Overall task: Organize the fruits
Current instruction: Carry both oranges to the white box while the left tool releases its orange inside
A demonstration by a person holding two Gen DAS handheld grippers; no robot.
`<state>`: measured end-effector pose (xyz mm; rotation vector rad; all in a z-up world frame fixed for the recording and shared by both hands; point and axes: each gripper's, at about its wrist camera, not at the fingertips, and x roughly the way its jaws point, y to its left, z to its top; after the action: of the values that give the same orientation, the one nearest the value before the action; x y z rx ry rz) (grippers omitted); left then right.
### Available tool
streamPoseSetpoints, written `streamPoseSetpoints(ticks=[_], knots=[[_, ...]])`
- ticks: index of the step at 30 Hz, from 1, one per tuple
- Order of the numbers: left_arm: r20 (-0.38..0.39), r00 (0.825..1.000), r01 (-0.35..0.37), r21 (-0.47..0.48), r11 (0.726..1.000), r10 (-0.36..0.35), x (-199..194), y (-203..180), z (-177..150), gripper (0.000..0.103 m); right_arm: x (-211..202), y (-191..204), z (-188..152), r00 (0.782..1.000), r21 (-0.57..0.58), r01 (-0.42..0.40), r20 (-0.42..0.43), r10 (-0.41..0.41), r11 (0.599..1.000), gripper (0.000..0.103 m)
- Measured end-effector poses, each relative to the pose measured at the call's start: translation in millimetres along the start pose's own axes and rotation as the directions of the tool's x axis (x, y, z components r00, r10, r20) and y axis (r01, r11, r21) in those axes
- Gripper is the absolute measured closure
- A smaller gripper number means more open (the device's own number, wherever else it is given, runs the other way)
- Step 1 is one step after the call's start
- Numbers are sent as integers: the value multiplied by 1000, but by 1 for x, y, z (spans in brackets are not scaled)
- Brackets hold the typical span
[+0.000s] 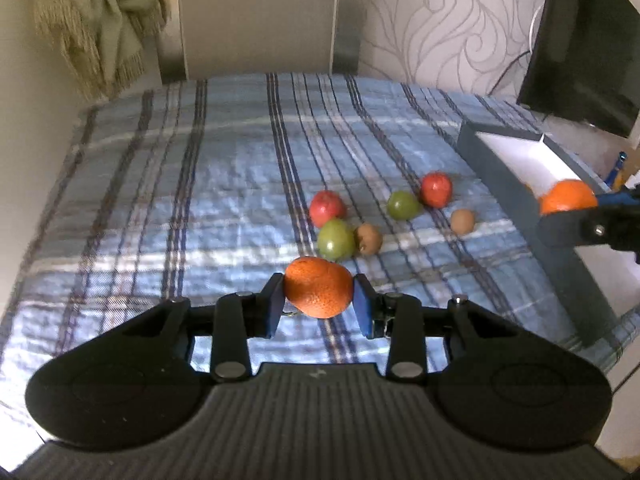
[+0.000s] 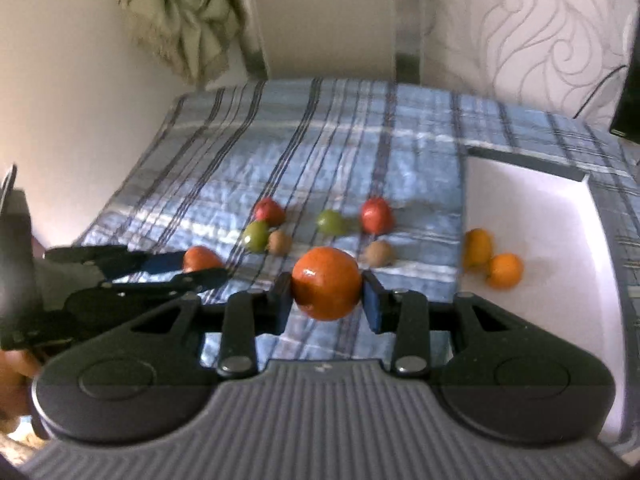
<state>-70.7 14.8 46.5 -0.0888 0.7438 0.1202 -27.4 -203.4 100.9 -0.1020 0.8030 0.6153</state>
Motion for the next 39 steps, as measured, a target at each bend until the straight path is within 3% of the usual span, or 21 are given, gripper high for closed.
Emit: streamPoseSetpoints(ticks=[10, 21, 30, 39], knots=[[72, 995, -69, -57, 996, 73, -34, -51, 4, 61, -28, -52, -13, 997, -9, -56, 51, 56, 998, 64], [97, 994, -43, -41, 998, 47, -51, -101, -3, 61, -47, -64, -17, 991, -72, -103, 82, 109, 992, 64], [134, 990, 50, 20, 999, -52, -41, -119, 25, 61, -61, -63, -24, 993, -73, -28, 109, 36, 997, 64], [140, 981, 120, 129, 984, -138, -35, -162, 37, 61, -76, -97, -32, 988, 35, 75, 134, -79, 997, 64]])
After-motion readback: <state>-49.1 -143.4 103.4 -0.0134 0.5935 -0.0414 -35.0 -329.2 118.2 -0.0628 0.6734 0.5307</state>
